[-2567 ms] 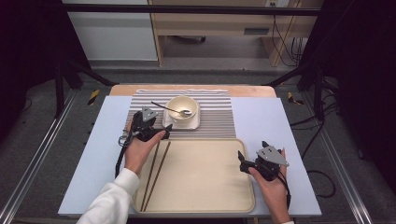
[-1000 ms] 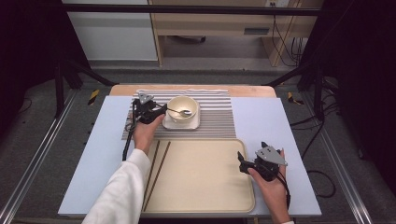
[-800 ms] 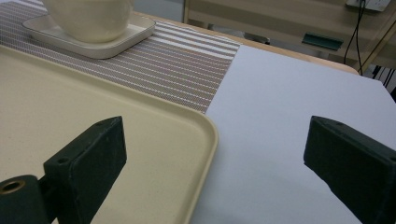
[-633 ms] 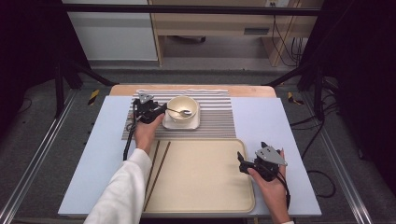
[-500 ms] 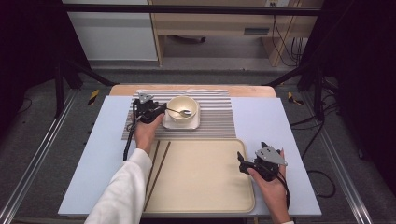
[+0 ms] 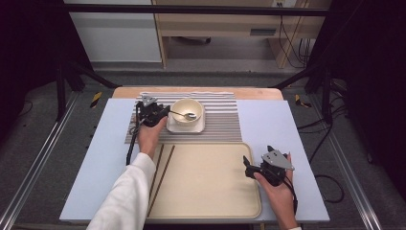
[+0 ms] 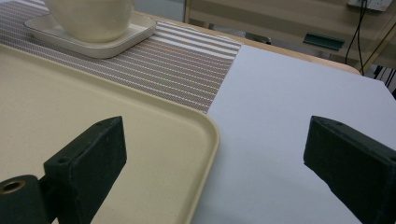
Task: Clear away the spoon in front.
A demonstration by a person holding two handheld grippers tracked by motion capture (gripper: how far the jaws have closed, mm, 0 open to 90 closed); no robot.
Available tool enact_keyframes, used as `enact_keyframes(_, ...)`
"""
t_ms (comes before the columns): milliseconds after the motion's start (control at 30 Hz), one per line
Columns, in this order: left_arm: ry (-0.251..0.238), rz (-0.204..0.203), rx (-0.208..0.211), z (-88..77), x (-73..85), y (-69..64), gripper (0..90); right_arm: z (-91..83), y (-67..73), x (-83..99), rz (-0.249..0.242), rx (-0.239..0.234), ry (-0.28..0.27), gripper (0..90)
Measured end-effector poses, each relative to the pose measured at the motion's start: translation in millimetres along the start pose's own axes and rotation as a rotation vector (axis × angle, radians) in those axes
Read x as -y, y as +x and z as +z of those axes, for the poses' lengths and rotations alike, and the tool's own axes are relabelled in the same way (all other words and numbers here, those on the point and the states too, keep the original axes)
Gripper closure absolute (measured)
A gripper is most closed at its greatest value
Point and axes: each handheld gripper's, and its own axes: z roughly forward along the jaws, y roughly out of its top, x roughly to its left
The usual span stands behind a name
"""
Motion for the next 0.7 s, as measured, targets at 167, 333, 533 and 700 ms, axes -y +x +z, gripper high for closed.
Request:
enact_keyframes(167,-0.025,-0.005,0.015,-3.6,-2.7,-1.0,70.1,-0.1,0.2,-0.1,0.004,0.0,0.0,5.9)
enact_keyframes(333,-0.062,0.0,0.035,-8.9,-6.4,-5.2,75.5,0.2,0.4,-0.1,0.001,-0.001,0.0,5.9)
enact_keyframes(533,-0.093,-0.017,0.076,-12.1,-8.6,-7.1,81.1,0.3,-1.5,0.1,0.005,0.001,0.0,5.9)
enact_keyframes(700,-0.142,-0.039,0.09,-19.2,-13.6,-7.9,88.7,0.7,-1.0,0.0,0.002,-0.001,-0.001,5.9)
